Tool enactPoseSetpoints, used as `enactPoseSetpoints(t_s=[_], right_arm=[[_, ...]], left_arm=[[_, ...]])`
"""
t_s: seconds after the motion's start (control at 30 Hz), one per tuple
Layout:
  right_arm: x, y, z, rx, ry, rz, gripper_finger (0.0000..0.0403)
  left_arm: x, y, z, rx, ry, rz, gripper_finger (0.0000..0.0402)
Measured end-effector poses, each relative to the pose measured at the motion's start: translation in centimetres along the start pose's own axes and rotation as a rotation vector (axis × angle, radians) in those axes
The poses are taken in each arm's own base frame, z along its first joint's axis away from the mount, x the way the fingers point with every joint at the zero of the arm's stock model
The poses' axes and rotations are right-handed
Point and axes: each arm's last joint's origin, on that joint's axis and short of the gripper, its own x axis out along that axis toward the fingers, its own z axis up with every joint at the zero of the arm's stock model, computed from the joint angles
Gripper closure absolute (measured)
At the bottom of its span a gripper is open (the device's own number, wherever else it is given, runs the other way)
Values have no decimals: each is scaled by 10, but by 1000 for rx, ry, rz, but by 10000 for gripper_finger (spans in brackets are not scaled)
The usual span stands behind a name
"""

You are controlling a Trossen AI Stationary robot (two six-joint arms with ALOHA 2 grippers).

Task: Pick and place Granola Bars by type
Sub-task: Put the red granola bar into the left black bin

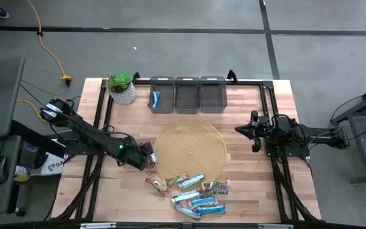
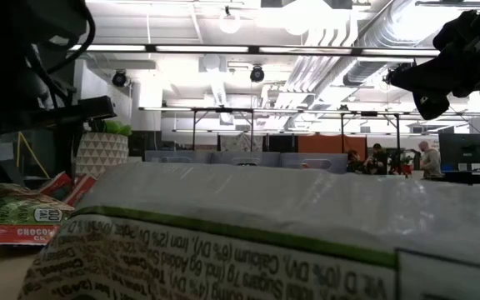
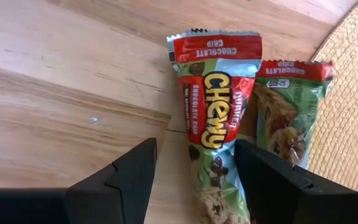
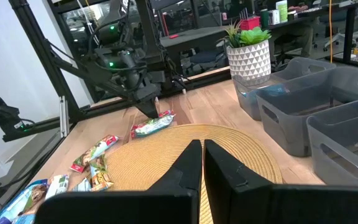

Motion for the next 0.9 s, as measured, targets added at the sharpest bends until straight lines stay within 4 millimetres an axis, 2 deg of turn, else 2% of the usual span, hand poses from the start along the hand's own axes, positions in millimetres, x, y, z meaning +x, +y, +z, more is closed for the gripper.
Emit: enactPoseSetpoints(t_s=[0.9], right_arm=[[0,0,0,0,0,-1,402]], left_arm=[[4,-7,3,-20,-4,-46,186]])
